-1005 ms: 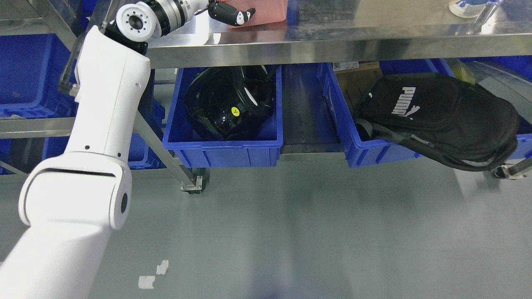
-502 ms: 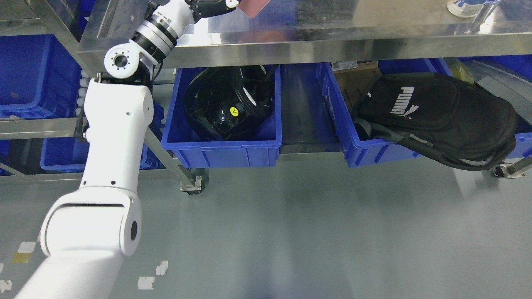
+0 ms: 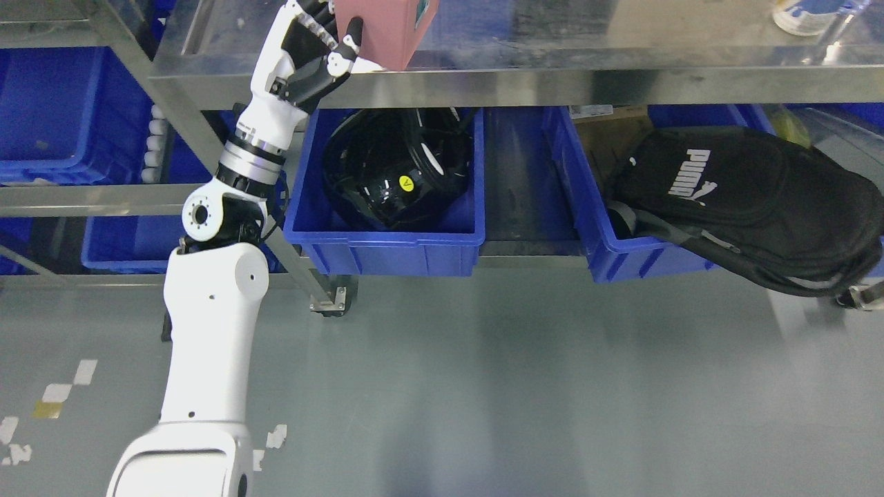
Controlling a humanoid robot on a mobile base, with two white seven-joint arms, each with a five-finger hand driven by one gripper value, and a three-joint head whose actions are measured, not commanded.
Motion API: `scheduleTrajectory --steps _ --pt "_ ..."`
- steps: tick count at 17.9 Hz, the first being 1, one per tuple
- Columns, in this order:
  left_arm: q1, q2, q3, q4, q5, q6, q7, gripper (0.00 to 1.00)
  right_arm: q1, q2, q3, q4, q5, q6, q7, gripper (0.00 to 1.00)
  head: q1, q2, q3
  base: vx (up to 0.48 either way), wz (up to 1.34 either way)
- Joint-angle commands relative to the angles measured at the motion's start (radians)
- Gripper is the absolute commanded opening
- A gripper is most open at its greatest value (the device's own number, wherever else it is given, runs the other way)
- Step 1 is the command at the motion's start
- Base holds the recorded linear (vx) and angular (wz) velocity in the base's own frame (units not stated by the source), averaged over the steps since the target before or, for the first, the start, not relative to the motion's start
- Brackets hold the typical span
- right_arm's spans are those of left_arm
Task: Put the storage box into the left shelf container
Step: 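Grasp the pink storage box with the left hand and lift it, then hold the pink box in the left hand while turning toward the shelving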
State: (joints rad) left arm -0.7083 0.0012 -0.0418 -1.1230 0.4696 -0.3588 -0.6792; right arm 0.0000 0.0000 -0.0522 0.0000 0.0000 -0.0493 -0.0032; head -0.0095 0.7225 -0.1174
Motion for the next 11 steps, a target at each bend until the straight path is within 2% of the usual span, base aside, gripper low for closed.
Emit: scheduleTrajectory --steps 1,3,6,11 --pt "0.324 0.016 -0.045 -0.489 0.084 -0.078 -0.010 0.01 -0.003 -0.017 0.000 -0.017 -0.021 -0.001 0.000 1.00 0.0000 0.000 0.000 0.033 0.39" --pt "0.423 0.016 -0.072 -0.543 0.084 -0.153 -0.013 0.01 -0.005 -0.017 0.000 -0.017 -0.021 0.000 0.000 1.00 0.0000 0.000 0.000 0.035 0.50" --pt "0.484 0.016 -0.131 -0.546 0.083 -0.253 -0.016 0.01 -0.003 -0.017 0.000 -0.017 -0.021 0.000 0.000 1.00 0.0000 0.000 0.000 0.024 0.77" --pt "0.562 0.016 -0.138 -0.544 0.081 -0.291 -0.016 0.01 -0.003 -0.017 0.000 -0.017 -0.021 0.000 0.002 1.00 0.0000 0.000 0.000 0.093 1.05"
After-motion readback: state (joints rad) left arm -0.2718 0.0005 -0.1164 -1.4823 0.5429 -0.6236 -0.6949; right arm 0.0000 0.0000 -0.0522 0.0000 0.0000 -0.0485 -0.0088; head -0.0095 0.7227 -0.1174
